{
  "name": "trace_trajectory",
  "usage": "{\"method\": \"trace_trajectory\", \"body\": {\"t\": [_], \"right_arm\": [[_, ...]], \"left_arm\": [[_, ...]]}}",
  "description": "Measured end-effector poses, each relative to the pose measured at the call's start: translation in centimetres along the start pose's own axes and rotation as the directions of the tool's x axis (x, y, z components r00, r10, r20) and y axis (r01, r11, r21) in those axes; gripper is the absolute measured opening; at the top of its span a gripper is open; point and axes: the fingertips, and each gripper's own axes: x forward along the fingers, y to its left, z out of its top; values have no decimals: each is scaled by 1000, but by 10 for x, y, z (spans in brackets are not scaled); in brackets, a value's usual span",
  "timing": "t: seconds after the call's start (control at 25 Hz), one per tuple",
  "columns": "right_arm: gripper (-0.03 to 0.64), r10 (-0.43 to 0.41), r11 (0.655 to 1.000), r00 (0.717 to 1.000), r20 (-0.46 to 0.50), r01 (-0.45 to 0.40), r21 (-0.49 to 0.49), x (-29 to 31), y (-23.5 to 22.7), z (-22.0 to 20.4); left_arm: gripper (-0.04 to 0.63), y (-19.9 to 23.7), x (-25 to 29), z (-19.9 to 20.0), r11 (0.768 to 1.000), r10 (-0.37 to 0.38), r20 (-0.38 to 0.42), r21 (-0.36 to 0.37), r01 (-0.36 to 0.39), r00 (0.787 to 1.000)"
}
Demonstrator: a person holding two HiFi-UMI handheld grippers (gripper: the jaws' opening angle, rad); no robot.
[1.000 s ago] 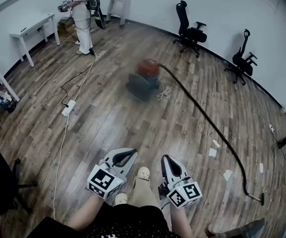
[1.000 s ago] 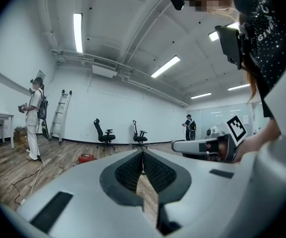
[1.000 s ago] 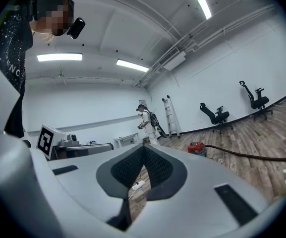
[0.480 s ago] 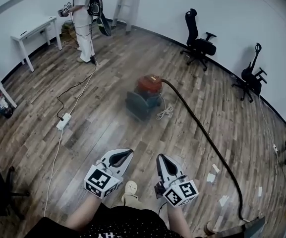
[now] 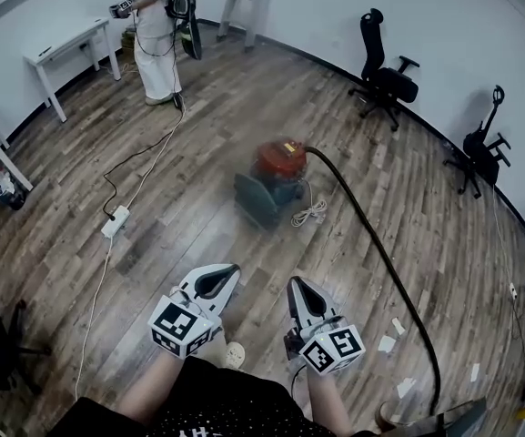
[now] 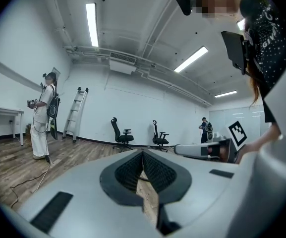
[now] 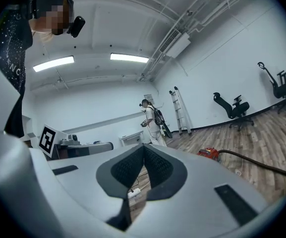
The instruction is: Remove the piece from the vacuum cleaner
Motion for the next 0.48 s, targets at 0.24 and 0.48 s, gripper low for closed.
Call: {"method": "trace_trajectory", "body": {"t": [0.24,0.48], "right_arm": [[12,-24,999,1000,-9,24,22,48,-49,3],[12,-69,998,998,11,69,-15,123,-114,33]], "left_arm": [[9,48,59,3,1000,-9,-1,-6,9,1000],[9,111,137,22,994,-46,-11,102,47,999]]}}
